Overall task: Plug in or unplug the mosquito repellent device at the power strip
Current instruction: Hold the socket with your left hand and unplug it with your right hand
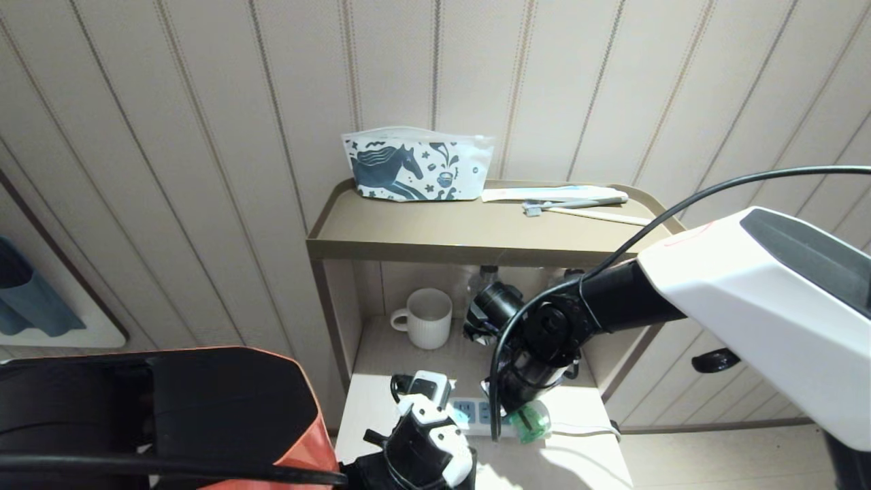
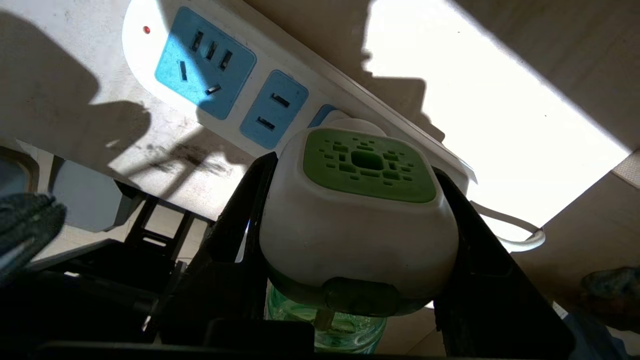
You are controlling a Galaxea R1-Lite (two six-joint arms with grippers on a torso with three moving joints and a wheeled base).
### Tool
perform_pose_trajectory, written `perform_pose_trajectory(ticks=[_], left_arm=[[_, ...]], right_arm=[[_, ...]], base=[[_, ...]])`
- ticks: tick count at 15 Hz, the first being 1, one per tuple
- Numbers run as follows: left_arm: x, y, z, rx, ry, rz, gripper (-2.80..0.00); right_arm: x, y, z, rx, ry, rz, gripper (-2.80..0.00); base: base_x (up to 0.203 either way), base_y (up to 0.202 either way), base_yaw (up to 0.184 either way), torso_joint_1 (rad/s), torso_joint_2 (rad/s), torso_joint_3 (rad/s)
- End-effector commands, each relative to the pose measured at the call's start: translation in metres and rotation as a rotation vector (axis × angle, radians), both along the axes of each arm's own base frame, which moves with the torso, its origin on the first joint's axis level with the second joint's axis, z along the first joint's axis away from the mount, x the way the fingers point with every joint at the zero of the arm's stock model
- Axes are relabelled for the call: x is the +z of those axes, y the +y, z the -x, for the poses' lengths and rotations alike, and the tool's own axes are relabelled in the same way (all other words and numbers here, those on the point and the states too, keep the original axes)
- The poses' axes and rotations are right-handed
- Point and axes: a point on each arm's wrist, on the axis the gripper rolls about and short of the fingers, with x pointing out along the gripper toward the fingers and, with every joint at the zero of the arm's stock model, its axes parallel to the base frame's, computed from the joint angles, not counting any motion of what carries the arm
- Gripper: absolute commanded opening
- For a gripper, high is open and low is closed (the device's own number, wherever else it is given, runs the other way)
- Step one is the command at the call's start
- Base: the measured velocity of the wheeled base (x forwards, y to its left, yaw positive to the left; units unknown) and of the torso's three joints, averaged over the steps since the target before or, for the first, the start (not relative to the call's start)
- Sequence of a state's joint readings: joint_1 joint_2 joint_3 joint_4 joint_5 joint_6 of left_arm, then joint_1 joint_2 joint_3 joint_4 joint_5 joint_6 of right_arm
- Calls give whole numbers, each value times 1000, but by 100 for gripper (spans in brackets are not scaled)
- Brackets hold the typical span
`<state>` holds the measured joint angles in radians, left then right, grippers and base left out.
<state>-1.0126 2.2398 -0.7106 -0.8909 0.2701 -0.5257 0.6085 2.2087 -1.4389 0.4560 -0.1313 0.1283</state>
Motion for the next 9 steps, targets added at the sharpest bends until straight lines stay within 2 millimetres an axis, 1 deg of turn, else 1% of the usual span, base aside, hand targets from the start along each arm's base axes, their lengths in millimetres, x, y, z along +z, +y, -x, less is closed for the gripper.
perform_pose_trajectory(ticks=[1,4,7,9], left_arm=[[-1,-8,-9,48,-13,-41,-280],[-12,-21,-21,113,-48,-91,-280],[-15,-25,-25,122,-32,-134,-280],[-22,-29,-30,152,-46,-161,-280]], right_arm=[[0,-1,0,-3,1,1,-280],[2,-2,0,-5,-3,-1,-280],[-2,-2,1,0,14,-2,-280],[-4,-1,1,3,23,-6,-280]], base=[[0,0,0,0,0,0],[0,0,0,0,0,0],[0,0,0,0,0,0],[0,0,0,0,0,0]])
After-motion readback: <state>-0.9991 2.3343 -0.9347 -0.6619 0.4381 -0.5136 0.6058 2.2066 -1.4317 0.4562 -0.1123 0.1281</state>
